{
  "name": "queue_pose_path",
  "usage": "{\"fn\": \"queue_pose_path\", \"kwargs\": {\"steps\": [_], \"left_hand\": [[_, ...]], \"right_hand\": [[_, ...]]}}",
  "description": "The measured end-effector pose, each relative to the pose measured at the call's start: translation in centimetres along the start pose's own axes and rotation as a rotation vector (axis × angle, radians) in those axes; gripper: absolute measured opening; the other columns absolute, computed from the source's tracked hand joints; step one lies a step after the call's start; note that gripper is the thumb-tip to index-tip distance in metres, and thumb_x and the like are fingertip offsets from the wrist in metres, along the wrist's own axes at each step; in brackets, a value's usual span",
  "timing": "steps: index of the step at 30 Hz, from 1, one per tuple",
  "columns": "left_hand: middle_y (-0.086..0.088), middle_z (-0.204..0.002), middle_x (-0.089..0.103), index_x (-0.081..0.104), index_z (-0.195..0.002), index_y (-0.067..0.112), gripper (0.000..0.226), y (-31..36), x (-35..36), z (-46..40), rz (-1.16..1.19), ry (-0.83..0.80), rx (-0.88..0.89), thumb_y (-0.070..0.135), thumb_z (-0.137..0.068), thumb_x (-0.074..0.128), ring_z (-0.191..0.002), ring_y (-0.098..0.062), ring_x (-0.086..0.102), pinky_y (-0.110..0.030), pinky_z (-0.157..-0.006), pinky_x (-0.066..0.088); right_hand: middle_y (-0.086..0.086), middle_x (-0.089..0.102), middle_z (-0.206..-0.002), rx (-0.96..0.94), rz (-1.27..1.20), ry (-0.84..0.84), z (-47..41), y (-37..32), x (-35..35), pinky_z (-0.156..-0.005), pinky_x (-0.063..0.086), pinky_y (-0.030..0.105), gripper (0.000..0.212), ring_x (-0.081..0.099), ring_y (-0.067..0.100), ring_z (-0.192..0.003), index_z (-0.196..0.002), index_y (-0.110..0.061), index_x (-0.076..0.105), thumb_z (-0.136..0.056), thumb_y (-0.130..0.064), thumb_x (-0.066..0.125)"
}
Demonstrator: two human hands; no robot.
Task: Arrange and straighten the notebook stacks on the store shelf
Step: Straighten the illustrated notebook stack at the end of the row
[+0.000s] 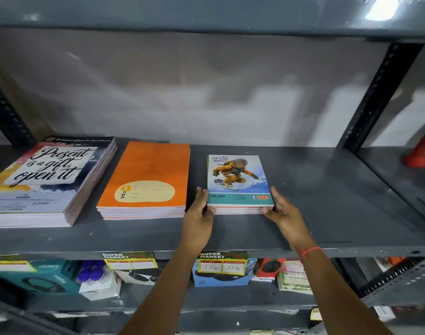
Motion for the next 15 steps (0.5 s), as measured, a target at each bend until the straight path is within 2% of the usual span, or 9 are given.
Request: {"fn": "queue_pose_path", "kwargs": {"steps": [3,6,9,11,13,15], "left_hand": [[-0.009,-0.135,0.054,0.044,-0.137,0.013,0.045,-0.2,-0.2,0.1,0.089,0.072,-0.047,0.005,-0.093,0.049,-0.107,-0.013,0.05,-0.023,-0.094,0.045],[-0.01,-0.133,0.056,0.051,-0.131,0.011,0.043,-0.2,-0.2,0.1,0.115,0.136,-0.054,0.003,-0.089,0.054,-0.106,-0.012,0.051,-0.026,-0.093,0.047],[-0.011,-0.132,0.058,0.053,-0.129,0.009,0.042,-0.3,-0.2,0.1,0.112,0.175,-0.052,0.003,-0.088,0.056,-0.105,-0.012,0.051,-0.024,-0.091,0.047],[-0.01,-0.132,0.058,0.054,-0.129,0.009,0.042,-0.5,-0.3,0.0,0.118,0.176,-0.058,0.003,-0.087,0.056,-0.104,-0.012,0.052,-0.02,-0.087,0.049],[-0.009,-0.13,0.059,0.053,-0.129,0.01,0.042,-0.8,-0.3,-0.1,0.123,0.161,-0.058,0.005,-0.088,0.057,-0.103,-0.012,0.052,-0.007,-0.076,0.05],[-0.008,-0.128,0.059,0.053,-0.13,0.01,0.042,-0.9,-0.4,-0.1,0.14,0.153,-0.058,0.006,-0.088,0.057,-0.101,-0.012,0.053,-0.006,-0.073,0.05]], "right_hand": [[-0.011,0.056,-0.118,-0.014,-0.02,0.034,0.0,0.3,-0.1,-0.095,0.041,0.017,0.06,0.053,0.011,-0.11,-0.143,-0.016,0.034,-0.088,-0.003,0.055],[-0.006,0.059,-0.117,-0.024,-0.017,0.056,-0.1,0.5,-0.2,-0.102,0.041,0.027,0.057,0.054,0.011,-0.109,-0.141,-0.016,0.037,-0.089,-0.006,0.056],[-0.004,0.061,-0.114,-0.014,-0.04,0.071,-0.2,0.8,-0.4,-0.102,0.043,0.031,0.054,0.055,0.012,-0.107,-0.139,-0.016,0.04,-0.089,-0.007,0.056],[-0.003,0.062,-0.115,-0.001,-0.058,0.077,-0.4,1.0,-0.4,-0.101,0.045,0.033,0.053,0.056,0.013,-0.107,-0.138,-0.016,0.042,-0.088,-0.007,0.057],[-0.003,0.061,-0.116,0.007,-0.068,0.089,-0.5,1.3,-0.5,-0.101,0.045,0.033,0.053,0.056,0.014,-0.108,-0.138,-0.017,0.043,-0.088,-0.008,0.057],[-0.005,0.059,-0.115,0.0,-0.053,0.095,-0.5,1.2,-0.6,-0.1,0.045,0.03,0.051,0.055,0.013,-0.108,-0.138,-0.017,0.043,-0.089,-0.009,0.056]]}}
Point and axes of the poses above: each hand's wrist, its own z-axis away from the middle knuckle, its own x-axis out of the palm, y = z × x, the point moved 6 cm from there along -z, towards the middle knuckle
